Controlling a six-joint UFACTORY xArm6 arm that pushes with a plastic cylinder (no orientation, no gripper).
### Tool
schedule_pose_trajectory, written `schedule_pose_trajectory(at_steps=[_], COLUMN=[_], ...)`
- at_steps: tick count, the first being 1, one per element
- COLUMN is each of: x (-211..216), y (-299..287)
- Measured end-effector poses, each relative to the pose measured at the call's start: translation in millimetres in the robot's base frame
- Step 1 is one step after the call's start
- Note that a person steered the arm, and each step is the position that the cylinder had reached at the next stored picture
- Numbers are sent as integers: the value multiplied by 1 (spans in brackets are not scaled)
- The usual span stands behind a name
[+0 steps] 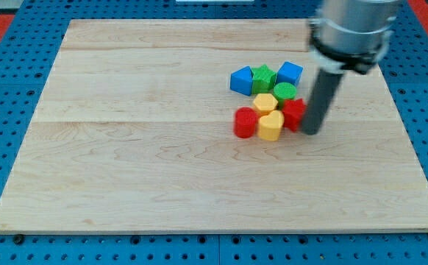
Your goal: Slide the yellow heart into the bottom of the yellow hexagon
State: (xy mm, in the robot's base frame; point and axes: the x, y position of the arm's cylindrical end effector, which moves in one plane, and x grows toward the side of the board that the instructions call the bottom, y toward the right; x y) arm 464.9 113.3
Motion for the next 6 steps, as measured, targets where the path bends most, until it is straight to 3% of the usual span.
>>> schedule_pose_trajectory(at_steps=[1,2,3,4,6], x=[10,27,51,53,19], y=[-34,-7,-44,-71,-68])
